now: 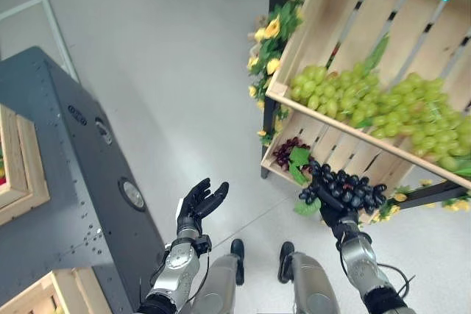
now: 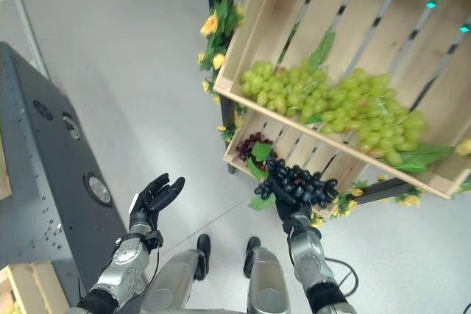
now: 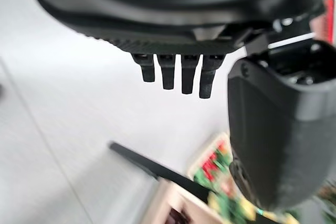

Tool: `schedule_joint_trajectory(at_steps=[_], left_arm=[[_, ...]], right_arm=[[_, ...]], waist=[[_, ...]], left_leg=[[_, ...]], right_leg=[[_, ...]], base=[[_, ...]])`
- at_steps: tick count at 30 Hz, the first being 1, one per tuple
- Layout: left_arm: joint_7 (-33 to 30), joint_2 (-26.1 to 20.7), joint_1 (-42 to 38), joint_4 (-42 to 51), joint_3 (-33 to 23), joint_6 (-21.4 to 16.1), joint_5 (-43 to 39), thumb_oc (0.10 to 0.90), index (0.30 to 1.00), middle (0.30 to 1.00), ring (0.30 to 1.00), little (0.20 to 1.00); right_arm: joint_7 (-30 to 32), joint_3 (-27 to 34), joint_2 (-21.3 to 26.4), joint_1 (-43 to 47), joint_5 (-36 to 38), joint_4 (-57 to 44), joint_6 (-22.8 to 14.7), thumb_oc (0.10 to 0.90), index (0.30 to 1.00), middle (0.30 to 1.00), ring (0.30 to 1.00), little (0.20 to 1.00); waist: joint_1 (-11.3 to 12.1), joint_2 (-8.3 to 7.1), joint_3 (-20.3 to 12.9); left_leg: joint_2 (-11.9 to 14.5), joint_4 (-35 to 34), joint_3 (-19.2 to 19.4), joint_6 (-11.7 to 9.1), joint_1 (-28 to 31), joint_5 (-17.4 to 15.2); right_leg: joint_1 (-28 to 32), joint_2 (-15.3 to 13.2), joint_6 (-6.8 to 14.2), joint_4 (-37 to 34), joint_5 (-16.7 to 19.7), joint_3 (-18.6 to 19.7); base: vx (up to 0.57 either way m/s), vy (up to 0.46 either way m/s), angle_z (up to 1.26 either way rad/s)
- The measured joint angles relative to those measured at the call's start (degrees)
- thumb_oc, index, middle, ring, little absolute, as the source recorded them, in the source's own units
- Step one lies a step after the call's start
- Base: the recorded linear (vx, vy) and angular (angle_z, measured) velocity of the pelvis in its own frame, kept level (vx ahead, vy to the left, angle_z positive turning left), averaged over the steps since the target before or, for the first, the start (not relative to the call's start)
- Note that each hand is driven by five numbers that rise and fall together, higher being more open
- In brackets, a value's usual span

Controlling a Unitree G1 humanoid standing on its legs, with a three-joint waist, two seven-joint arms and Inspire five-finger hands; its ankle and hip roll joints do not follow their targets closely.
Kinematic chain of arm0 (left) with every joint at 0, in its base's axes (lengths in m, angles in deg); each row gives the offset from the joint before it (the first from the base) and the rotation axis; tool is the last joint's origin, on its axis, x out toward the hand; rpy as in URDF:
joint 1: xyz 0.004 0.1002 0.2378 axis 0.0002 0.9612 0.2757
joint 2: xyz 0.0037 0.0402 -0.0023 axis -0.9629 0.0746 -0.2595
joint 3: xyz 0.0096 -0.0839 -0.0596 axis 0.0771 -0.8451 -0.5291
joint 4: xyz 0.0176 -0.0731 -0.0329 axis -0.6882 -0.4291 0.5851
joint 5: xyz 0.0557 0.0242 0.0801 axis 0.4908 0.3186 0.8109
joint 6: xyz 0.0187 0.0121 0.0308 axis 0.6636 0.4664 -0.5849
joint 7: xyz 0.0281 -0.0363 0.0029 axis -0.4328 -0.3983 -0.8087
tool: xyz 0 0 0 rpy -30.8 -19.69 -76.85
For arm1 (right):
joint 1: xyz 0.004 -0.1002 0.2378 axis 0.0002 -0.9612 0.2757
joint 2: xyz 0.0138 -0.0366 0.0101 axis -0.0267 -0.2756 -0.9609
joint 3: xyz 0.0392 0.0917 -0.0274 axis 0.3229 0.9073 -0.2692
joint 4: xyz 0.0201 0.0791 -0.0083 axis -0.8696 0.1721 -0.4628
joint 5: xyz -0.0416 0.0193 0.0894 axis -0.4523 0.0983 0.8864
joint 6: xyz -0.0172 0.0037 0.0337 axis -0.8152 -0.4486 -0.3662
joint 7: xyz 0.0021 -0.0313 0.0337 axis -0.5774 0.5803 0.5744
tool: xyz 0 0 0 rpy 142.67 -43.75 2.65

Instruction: Pick up the fruits from the basket on one side to the basket on the other side

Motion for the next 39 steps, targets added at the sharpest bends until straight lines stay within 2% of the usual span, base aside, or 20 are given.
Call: schedule_joint_trajectory(at_steps=[3, 7, 12, 18, 23, 26, 27, 28, 29, 30, 33, 34, 37, 39], left_arm=[[0.0, -0.5, 0.3, 0.0, 0.0, -0.1, 0.0, 0.800, 0.900, 0.900, 0.900, 0.900], [0.5, -0.7, 0.5, 0.1, 0.8, -0.1, 0.0, 0.800, 0.900, 0.900, 0.900, 0.900], [1.2, -1.8, -1.9, 0.7, 3.7, -0.1, 0.0, 0.800, 0.900, 0.900, 0.900, 0.900], [1.3, -3.3, -2.4, 3.6, 4.7, -0.1, 0.0, 0.800, 0.900, 0.900, 0.900, 0.900], [0.9, -5.1, -2.7, 5.1, 6.5, -0.1, -0.1, 0.800, 0.900, 0.900, 0.900, 0.900], [0.9, -6.0, -3.9, 5.1, 7.6, -0.1, -0.1, 0.800, 0.900, 0.900, 0.900, 0.900], [0.9, -6.4, -4.4, 5.1, 7.9, -0.1, -0.1, 0.800, 0.900, 0.900, 0.900, 0.900], [0.9, -6.9, -4.8, 5.6, 8.0, -0.1, -0.2, 0.800, 0.900, 0.900, 0.900, 0.900], [0.8, -7.0, -4.9, 6.0, 7.9, -0.1, -0.2, 0.800, 0.900, 0.900, 0.900, 0.900], [0.4, -7.4, -4.9, 6.7, 7.9, -0.1, -0.1, 0.800, 0.900, 0.900, 0.900, 0.900], [0.7, -8.5, -4.5, 6.7, 8.0, -0.1, -0.2, 0.800, 0.900, 0.900, 0.900, 0.900], [0.8, -9.0, -4.6, 6.8, 8.0, -0.1, -0.2, 0.800, 0.900, 0.900, 0.900, 0.900], [0.9, -10.1, -4.6, 6.9, 8.0, -0.1, -0.2, 0.800, 0.900, 0.900, 0.900, 0.900], [0.8, -11.1, -4.6, 7.0, 8.6, -0.1, -0.2, 0.800, 0.900, 0.900, 0.900, 0.900]], right_arm=[[0.0, 0.8, 1.4, 6.2, -0.1, 0.0, 0.0, 0.400, 0.300, 0.300, 0.300, 0.300], [0.3, 3.3, 4.4, 12.7, -0.2, -0.4, 0.1, 0.400, 0.300, 0.300, 0.300, 0.300], [1.7, 7.0, 10.2, 19.9, -0.2, 1.1, 0.4, 0.400, 0.300, 0.300, 0.300, 0.300], [2.1, 6.9, 15.4, 27.8, 0.4, 8.4, 1.7, 0.400, 0.300, 0.300, 0.300, 0.300], [4.1, 6.9, 18.6, 31.6, 2.2, 16.6, 5.2, 0.400, 0.300, 0.300, 0.300, 0.300], [6.2, 6.8, 21.0, 32.8, 0.3, 22.3, 9.1, 0.400, 0.300, 0.300, 0.300, 0.300], [7.2, 6.8, 21.8, 33.2, -2.0, 23.6, 10.2, 0.400, 0.300, 0.300, 0.300, 0.300], [8.6, 5.1, 24.2, 34.2, -9.9, 26.4, 12.2, 0.400, 0.300, 0.300, 0.300, 0.300], [9.2, 4.2, 25.2, 34.7, -12.9, 27.3, 13.0, 0.400, 0.300, 0.300, 0.300, 0.300], [9.3, 0.5, 28.1, 35.9, -18.8, 29.1, 15.2, 0.400, 0.300, 0.300, 0.300, 0.300], [9.2, -4.5, 32.3, 38.7, -32.8, 32.7, 19.5, 0.400, 0.300, 0.300, 0.300, 0.300], [8.9, -8.6, 34.2, 40.2, -38.0, 34.4, 20.6, 0.400, 0.300, 0.300, 0.300, 0.300], [7.8, -15.2, 36.6, 43.9, -48.6, 36.0, 23.5, 0.400, 0.300, 0.300, 0.300, 0.300], [7.5, -18.0, 36.8, 46.6, -52.8, 36.4, 25.0, 0.400, 0.300, 0.300, 0.300, 0.300]], waist=[[1.2, 0.57, 3.2], [2.0, 0.60, 5.1], [3.2, 0.84, 5.9], [4.0, 1.21, 6.1], [4.5, 1.71, 6.3], [4.8, 1.97, 6.6], [5.2, 1.94, 6.7], [5.8, 1.91, 6.8], [5.9, 1.85, 6.8], [6.1, 1.57, 7.1], [6.1, 1.25, 7.3], [6.2, 0.99, 7.5], [6.5, 0.55, 7.7], [6.5, 0.54, 7.7]], left_leg=[[0.0, 5.8, -0.5, -0.2, -4.5, -2.0], [0.0, 12.7, -1.7, -0.4, -10.8, -3.9], [-0.1, 18.2, -3.1, -0.7, -17.3, -4.6], [0.0, 20.6, -3.7, -0.9, -20.3, -4.6], [0.0, 21.7, -4.2, -0.8, -22.2, -4.6], [-0.1, 22.3, -5.0, -0.9, -23.0, -4.7], [-0.1, 22.3, -5.0, -0.9, -23.1, -4.6], [0.0, 22.6, -5.0, -0.9, -23.8, -4.7], [0.0, 22.8, -5.1, -0.9, -24.2, -4.6], [0.1, 23.1, -5.3, -0.9, -24.9, -4.7], [0.0, 23.4, -5.7, -0.9, -25.6, -4.6], [0.0, 23.6, -6.1, -0.9, -26.0, -4.6], [0.0, 23.7, -6.6, -0.9, -26.5, -4.6], [0.0, 23.6, -6.7, -0.9, -26.7, -4.6]], right_leg=[[-4.2, -0.6, -0.5, 5.5, -2.0, 0.1], [-9.6, -1.2, -1.3, 12.0, -4.4, -0.4], [-15.3, -2.0, -2.4, 17.4, -5.7, -1.5], [-18.2, -2.1, -2.7, 20.1, -6.3, -1.8], [-19.6, -2.2, -3.0, 20.8, -6.4, -2.4], [-19.8, -2.2, -3.3, 20.8, -6.3, -3.2], [-19.8, -2.2, -3.3, 20.8, -6.3, -3.3], [-20.5, -2.1, -3.3, 21.0, -6.3, -3.3], [-20.7, -2.1, -3.3, 21.0, -6.2, -3.4], [-21.2, -2.0, -2.9, 21.1, -6.0, -3.5], [-21.3, -2.1, -2.8, 20.8, -5.9, -4.1], [-21.3, -2.1, -2.7, 20.7, -5.8, -4.4], [-21.4, -1.9, -2.6, 20.1, -5.5, -5.0], [-21.4, -1.8, -2.4, 19.8, -5.3, -5.0]], base=[[-0.02, 0.057, 0.11], [-0.04, 0.043, 0.13], [-0.05, 0.021, 0.11], [-0.02, -0.007, 0.03], [-0.04, -0.018, 0.05], [-0.05, -0.044, 0.09], [-0.06, -0.048, -0.01], [-0.05, -0.037, 0.00], [-0.08, -0.076, 0.00], [-0.06, -0.063, 0.03], [-0.07, -0.058, 0.06], [-0.04, -0.037, 0.09], [-0.05, -0.047, 0.05], [-0.02, -0.013, 0.00]])
